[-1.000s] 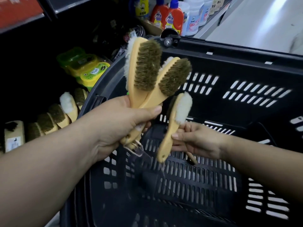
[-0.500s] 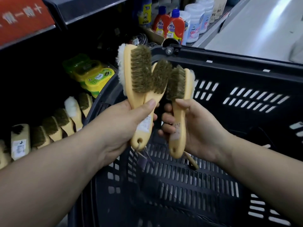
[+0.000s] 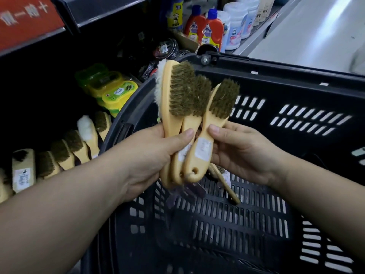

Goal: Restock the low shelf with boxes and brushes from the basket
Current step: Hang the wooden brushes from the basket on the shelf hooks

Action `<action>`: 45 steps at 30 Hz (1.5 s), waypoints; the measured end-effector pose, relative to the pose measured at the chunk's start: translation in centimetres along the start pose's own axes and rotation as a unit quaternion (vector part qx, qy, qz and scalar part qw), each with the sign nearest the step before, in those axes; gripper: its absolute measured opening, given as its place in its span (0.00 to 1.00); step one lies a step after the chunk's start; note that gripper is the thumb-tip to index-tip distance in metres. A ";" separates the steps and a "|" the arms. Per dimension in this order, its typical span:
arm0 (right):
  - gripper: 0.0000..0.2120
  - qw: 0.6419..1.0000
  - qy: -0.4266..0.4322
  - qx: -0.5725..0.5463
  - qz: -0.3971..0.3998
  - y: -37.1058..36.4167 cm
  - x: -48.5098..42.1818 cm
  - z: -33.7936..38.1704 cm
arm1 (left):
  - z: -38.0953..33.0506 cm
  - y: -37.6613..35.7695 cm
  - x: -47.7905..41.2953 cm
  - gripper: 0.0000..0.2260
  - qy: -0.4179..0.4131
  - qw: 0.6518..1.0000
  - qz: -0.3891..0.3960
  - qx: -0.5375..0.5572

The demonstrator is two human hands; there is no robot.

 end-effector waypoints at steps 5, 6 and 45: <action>0.06 0.996 0.017 0.083 -0.016 0.4 -0.3 0.0 | -0.2 0.0 0.4 0.16 0.006 0.996 0.041 -0.073; 0.06 0.994 0.019 0.105 -0.022 0.6 -0.3 -0.1 | -0.2 0.0 0.4 0.16 0.006 0.995 0.037 -0.093; 0.19 0.986 -0.122 -0.106 -0.049 -15.4 4.3 3.8 | -4.4 3.5 12.4 0.08 -0.180 0.982 0.039 0.050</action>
Point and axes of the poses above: each hand's wrist, its own x-axis away from the middle knuckle, its own y-axis out of the back of the hand, z = x × y, the point moved 3 cm from there along -x, towards the middle knuckle, and after that the axes turned 15 degrees about x, right-handed, at the moved point
